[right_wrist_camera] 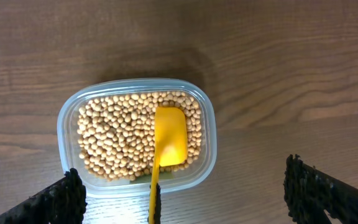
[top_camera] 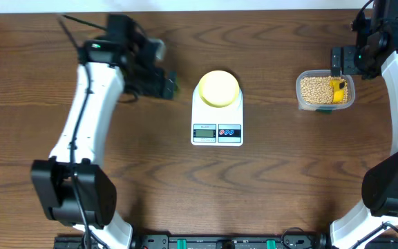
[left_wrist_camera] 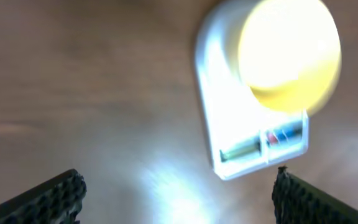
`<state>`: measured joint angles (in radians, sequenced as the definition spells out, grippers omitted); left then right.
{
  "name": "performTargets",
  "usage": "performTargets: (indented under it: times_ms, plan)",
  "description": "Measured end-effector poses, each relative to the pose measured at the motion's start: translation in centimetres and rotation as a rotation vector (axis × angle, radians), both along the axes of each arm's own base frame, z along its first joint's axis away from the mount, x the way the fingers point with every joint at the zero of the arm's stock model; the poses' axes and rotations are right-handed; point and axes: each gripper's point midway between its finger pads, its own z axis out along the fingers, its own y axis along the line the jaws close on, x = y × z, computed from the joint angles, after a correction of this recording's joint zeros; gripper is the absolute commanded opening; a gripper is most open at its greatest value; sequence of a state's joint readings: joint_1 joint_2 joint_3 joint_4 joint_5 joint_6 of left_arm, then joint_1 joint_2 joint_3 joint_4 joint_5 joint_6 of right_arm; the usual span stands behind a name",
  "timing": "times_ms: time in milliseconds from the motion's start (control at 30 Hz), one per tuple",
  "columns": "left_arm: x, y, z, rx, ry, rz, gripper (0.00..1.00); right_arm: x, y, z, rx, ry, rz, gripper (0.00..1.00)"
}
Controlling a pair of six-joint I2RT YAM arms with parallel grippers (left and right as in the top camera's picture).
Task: Scoop item into bowl and weigh 50g on scale
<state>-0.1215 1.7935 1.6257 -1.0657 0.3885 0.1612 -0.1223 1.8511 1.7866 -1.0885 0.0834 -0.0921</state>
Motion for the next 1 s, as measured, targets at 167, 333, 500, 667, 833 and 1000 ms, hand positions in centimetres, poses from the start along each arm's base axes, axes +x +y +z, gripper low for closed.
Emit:
performTargets:
  times_ms: [167, 333, 500, 667, 833, 1000]
  plan:
    - [-5.6, -4.5, -3.4, 0.01, 0.162, -0.163, 0.98, 0.0, 0.0, 0.0, 0.0, 0.0, 0.0, 0.99]
    - [-10.3, -9.1, -5.7, 0.038, 0.221, -0.385, 0.98, 0.0, 0.0, 0.0, 0.0, 0.0, 0.0, 0.99]
    - [-12.1, -13.2, -6.8, 0.037, 0.146, -0.559, 0.98, 0.0, 0.0, 0.0, 0.0, 0.0, 0.0, 0.99]
    - [-12.0, -15.9, -7.5, 0.018, 0.054, -0.653, 0.98, 0.0, 0.0, 0.0, 0.0, 0.0, 0.0, 0.99]
    - [-12.0, -16.4, -9.5, 0.021, 0.083, -0.686, 0.98, 0.0, 0.0, 0.0, 0.0, 0.0, 0.0, 0.99]
    - [-12.9, -16.0, -12.0, 0.049, 0.227, -0.726, 0.98, 0.0, 0.0, 0.0, 0.0, 0.0, 0.001, 0.99]
